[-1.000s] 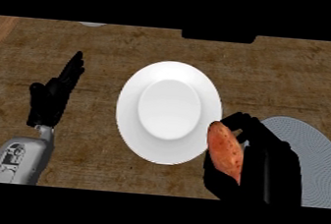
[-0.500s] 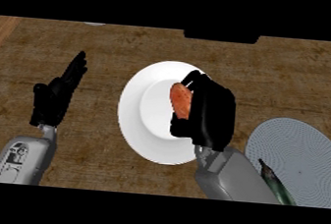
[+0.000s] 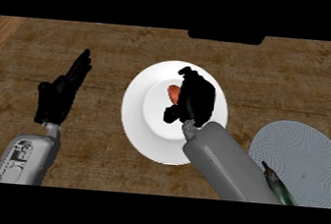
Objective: Pick the sweet potato from the placemat and place it in the plate
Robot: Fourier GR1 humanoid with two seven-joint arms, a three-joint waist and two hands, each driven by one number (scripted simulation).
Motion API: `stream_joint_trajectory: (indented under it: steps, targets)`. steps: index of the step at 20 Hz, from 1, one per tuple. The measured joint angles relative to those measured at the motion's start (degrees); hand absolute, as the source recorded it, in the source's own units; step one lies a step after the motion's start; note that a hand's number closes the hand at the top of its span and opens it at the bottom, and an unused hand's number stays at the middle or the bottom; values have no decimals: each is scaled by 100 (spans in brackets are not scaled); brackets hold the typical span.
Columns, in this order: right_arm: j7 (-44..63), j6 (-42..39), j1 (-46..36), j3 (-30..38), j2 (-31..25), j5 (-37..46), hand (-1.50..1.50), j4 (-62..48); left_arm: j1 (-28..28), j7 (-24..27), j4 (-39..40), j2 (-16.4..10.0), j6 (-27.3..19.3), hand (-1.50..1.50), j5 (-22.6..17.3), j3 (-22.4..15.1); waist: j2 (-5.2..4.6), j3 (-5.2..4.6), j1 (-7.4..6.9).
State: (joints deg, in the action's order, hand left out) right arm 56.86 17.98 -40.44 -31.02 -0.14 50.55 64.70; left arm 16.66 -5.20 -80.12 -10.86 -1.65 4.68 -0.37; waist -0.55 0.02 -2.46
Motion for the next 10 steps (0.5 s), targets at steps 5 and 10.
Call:
stream_joint_trajectory:
  steps: [5,10]
  targets:
    - [-501,1020,-339,-199,1,-894,-150,-1025,39,77,110,2,16,0,37,25,-13,1,-34]
    - [-1145,1991,-375,-185,0,-1569,-150,-1065,54,-15,52,44,9,0,53,2,-6,6,-20]
